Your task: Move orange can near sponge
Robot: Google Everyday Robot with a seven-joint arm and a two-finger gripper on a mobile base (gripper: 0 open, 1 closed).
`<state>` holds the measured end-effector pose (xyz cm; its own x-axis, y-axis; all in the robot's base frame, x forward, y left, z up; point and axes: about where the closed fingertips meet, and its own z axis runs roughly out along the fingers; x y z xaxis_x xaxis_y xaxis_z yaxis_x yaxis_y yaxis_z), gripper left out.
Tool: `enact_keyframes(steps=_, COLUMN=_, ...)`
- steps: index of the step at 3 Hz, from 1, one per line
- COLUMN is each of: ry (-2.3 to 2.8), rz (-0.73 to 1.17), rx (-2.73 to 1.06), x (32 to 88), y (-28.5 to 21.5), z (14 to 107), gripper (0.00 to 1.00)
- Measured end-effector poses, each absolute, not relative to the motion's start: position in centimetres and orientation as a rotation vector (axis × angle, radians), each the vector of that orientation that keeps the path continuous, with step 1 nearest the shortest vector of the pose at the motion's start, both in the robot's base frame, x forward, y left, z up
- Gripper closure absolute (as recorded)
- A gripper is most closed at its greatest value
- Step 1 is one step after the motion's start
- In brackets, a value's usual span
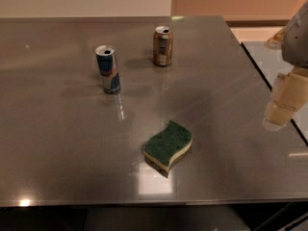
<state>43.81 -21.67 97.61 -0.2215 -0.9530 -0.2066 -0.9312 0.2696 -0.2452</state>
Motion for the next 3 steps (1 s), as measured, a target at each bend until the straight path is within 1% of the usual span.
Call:
enact_keyframes(steps=2, ry=2.225, rz=-0.084, rx=-1.702, x=44.6, y=-21.9, z=97.9, gripper=0.0)
enact_keyframes(steps=3, ry=2.199, rz=-0.052, rx=-1.653, x=46.9, y=-21.8, z=98.1, gripper=0.0)
